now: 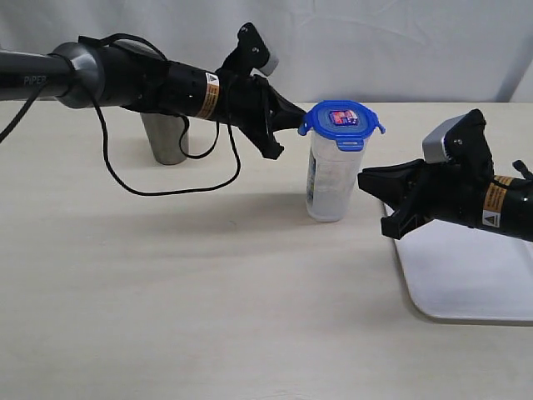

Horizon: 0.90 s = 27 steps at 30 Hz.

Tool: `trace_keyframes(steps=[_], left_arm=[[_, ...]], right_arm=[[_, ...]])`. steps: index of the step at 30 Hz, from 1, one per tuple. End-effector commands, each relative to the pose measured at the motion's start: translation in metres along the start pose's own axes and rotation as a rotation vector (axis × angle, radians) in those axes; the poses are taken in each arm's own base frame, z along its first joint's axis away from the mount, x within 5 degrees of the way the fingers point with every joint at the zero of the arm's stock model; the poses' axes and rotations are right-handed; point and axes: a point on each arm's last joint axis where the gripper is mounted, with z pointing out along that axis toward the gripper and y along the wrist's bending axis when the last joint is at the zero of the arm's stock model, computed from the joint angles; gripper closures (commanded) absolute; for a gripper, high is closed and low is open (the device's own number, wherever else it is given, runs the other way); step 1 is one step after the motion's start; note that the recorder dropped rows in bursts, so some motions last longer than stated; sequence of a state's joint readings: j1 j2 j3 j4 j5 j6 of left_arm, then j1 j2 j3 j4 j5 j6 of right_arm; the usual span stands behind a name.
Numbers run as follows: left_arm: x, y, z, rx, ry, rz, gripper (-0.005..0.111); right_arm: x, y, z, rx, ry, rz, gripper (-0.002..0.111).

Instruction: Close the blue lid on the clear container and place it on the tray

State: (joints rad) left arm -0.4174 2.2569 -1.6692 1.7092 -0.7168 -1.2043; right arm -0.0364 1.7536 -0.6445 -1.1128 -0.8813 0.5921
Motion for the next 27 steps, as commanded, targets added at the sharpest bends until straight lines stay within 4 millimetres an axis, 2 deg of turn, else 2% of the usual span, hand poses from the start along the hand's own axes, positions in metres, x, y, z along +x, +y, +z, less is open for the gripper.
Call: trace_keyframes(steps=[1, 9, 15, 20, 23, 27], left_arm=[[-0.01, 0.003, -0.007, -0.02, -0.01, -0.001, 0.107], [-0.009, 0.002, -0.007, -0.015, 0.005, -0.018, 0.107], [-0.005, 0.009, -0.013, -0.029, 0.005, -0.047, 0.107], [-0.001, 0.016, -0.021, -0.022, -0.003, -0.079, 0.107], [-0.001, 0.015, -0.022, 0.004, -0.012, -0.081, 0.107], [-0.002, 0.014, -0.022, 0.013, -0.015, -0.081, 0.107]], right_arm=[[-0.001, -0.001, 0.001, 0.0, -0.004, -0.007, 0.104], [0.0, -0.001, 0.001, 0.006, 0.004, -0.009, 0.104], [-0.003, -0.008, -0.005, 0.105, 0.058, -0.01, 0.104], [-0.024, -0.009, -0.019, 0.199, 0.026, -0.007, 0.104], [-0.038, -0.013, -0.028, 0.288, -0.051, 0.063, 0.104], [-0.061, -0.007, -0.034, 0.244, -0.179, 0.137, 0.104]])
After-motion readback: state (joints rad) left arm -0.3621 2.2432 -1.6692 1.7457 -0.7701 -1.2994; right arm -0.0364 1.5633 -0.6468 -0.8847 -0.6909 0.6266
